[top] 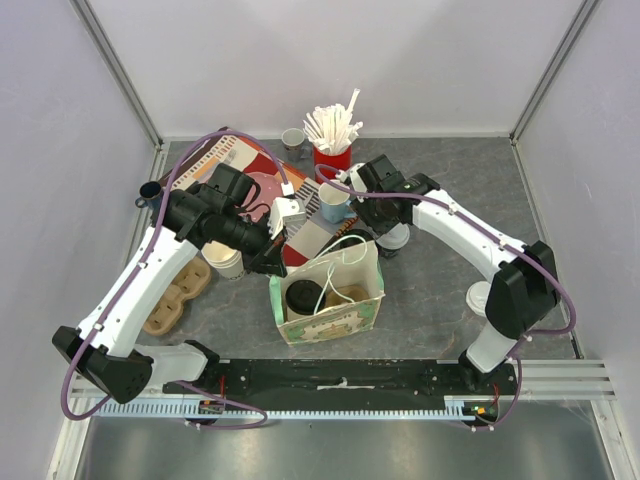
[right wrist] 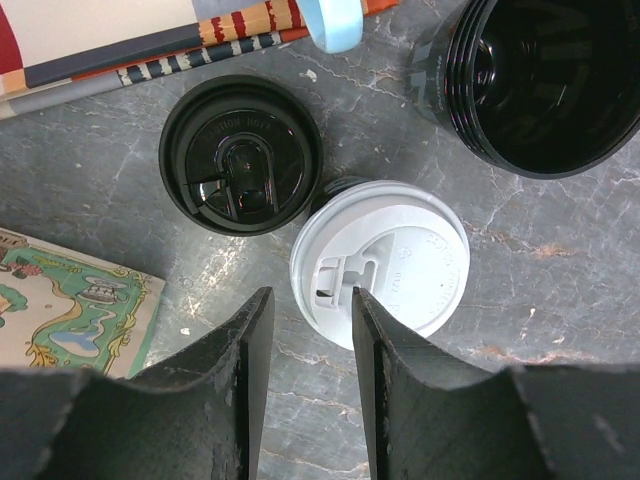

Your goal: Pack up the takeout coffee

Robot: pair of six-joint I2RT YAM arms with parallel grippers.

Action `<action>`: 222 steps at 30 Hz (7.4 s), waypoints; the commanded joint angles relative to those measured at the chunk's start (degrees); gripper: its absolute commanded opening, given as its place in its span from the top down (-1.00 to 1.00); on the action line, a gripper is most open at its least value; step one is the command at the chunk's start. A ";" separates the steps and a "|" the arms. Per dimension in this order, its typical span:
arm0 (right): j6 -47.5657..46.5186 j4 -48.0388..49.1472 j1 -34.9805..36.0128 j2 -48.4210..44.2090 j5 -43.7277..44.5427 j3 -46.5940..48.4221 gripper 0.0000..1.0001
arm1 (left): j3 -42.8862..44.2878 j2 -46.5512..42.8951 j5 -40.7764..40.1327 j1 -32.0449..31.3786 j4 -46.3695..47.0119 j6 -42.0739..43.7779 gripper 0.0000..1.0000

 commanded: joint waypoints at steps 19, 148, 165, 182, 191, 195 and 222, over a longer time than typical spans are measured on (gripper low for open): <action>2.24 0.50 -1.01 3.99 2.48 0.57 0.21 | 2.23 0.83 1.89 0.18 -0.40 0.71 0.95; 7.78 -19.88 18.31 -14.57 -20.92 27.27 0.93 | 4.69 2.06 -3.21 0.36 4.25 -5.18 0.96; -4.08 -25.69 29.57 -9.90 -6.31 17.81 0.94 | 4.78 2.50 -3.65 0.36 4.96 -3.60 0.95; -9.36 -9.96 29.49 -12.36 -9.20 -1.98 0.91 | 5.48 3.12 -3.03 0.27 5.13 -3.33 0.95; -8.40 -6.45 27.03 -12.71 -15.18 -7.78 0.88 | 5.92 3.29 -2.86 0.36 5.13 -3.16 0.95; -7.69 -6.09 25.71 -13.32 -15.45 -7.70 0.74 | 6.01 3.29 -2.77 0.36 5.13 -3.24 0.95; -4.88 -11.89 25.62 -16.05 -14.22 7.86 -0.26 | 5.92 3.56 -2.51 0.27 4.69 -2.72 0.96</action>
